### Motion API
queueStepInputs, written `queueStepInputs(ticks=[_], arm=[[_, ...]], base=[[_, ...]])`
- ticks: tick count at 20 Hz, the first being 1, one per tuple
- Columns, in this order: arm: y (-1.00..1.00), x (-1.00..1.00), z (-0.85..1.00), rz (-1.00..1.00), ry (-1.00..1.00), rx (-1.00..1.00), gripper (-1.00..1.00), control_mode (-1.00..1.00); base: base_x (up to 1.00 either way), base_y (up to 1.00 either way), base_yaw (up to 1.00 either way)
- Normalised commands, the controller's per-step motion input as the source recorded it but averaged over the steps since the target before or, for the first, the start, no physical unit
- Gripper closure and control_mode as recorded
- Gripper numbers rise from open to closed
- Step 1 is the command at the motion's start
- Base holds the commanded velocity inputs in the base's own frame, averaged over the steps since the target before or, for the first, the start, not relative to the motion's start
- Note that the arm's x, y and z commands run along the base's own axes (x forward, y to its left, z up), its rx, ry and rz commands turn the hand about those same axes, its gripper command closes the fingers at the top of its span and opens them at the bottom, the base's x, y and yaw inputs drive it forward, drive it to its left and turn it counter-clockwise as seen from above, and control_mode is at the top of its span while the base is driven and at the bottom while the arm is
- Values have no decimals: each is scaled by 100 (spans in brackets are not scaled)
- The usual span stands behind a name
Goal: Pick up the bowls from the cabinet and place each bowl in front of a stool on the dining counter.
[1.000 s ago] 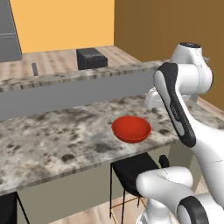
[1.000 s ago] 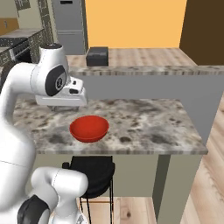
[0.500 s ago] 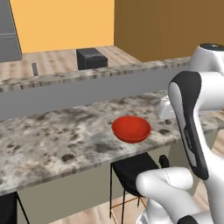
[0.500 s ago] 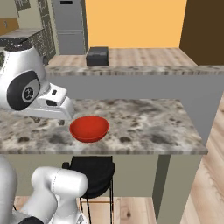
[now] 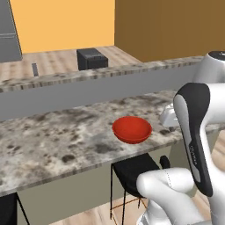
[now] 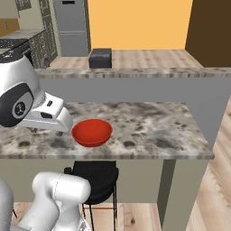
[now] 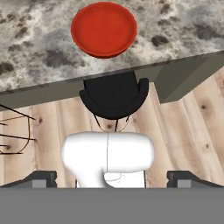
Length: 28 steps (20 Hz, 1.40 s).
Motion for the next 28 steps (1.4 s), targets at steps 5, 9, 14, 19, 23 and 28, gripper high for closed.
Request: queueStepInputs(ticks=[5,9,14,19,23,28], arm=[[0,5,0,0,8,-1,-100,-100],[0,0,0,0,0,0,-100,-100],[0,-2,0,0,0,0,-100,-100],[-3,-2,-1,0,0,0,-100,100],[0,0,0,0,0,0,-100,100],[0,0,0,0,0,0,-100,100]], base=[[0,0,0],[0,0,0],[0,0,0],[-21,-51,0],[-24,-90,0],[6,-100,5]])
